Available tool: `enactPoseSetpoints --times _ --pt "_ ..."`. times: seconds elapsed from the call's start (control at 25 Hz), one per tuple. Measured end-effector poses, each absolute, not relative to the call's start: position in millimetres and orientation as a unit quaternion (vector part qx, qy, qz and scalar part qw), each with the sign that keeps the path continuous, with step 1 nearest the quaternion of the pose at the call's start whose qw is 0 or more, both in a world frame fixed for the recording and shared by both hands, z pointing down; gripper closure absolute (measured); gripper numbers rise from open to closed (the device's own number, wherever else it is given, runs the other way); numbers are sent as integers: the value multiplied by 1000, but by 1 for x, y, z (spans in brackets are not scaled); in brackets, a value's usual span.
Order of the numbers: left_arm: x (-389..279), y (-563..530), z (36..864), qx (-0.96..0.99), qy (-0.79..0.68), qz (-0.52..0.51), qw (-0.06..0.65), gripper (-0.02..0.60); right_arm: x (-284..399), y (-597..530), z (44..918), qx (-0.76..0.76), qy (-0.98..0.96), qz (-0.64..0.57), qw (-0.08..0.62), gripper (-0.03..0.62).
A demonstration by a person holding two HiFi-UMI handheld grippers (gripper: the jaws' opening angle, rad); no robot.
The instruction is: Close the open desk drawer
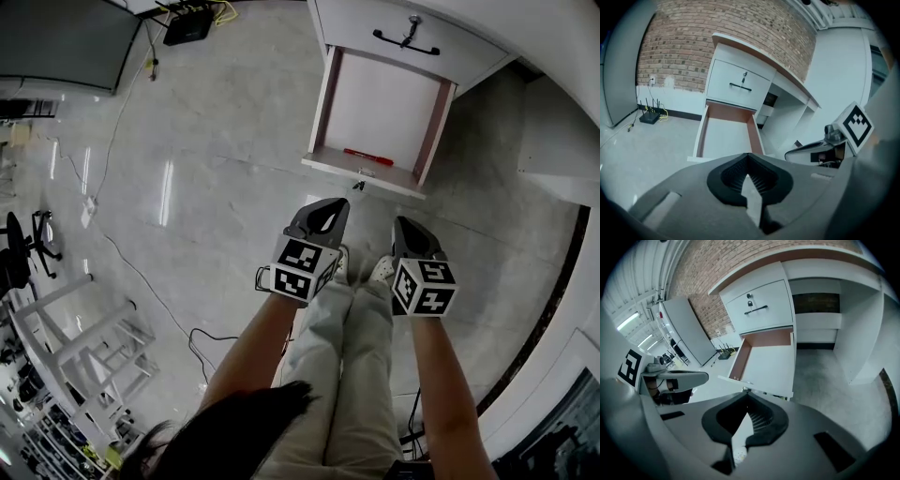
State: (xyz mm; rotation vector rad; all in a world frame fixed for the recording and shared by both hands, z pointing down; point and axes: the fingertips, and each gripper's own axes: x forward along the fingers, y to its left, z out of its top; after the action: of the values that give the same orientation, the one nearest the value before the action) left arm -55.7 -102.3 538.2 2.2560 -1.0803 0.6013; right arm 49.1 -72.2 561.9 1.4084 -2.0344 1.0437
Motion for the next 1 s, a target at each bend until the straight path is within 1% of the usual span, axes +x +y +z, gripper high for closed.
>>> enactPoseSetpoints --times 0.24,0.44,0.68,1.0 --pt "-63 -104 604 816 -419 250 311 575 50 -80 618 515 -726 388 241 583" --pt "-67 -115 650 794 -427 286 324 575 53 -96 657 525 -693 446 214 583" --pt "-69 -142 667 778 -451 268 345 575 57 -121 675 543 -673 465 189 585" --pt "-69 -156 675 774 -451 271 352 575 57 -125 689 554 -661 467 197 585"
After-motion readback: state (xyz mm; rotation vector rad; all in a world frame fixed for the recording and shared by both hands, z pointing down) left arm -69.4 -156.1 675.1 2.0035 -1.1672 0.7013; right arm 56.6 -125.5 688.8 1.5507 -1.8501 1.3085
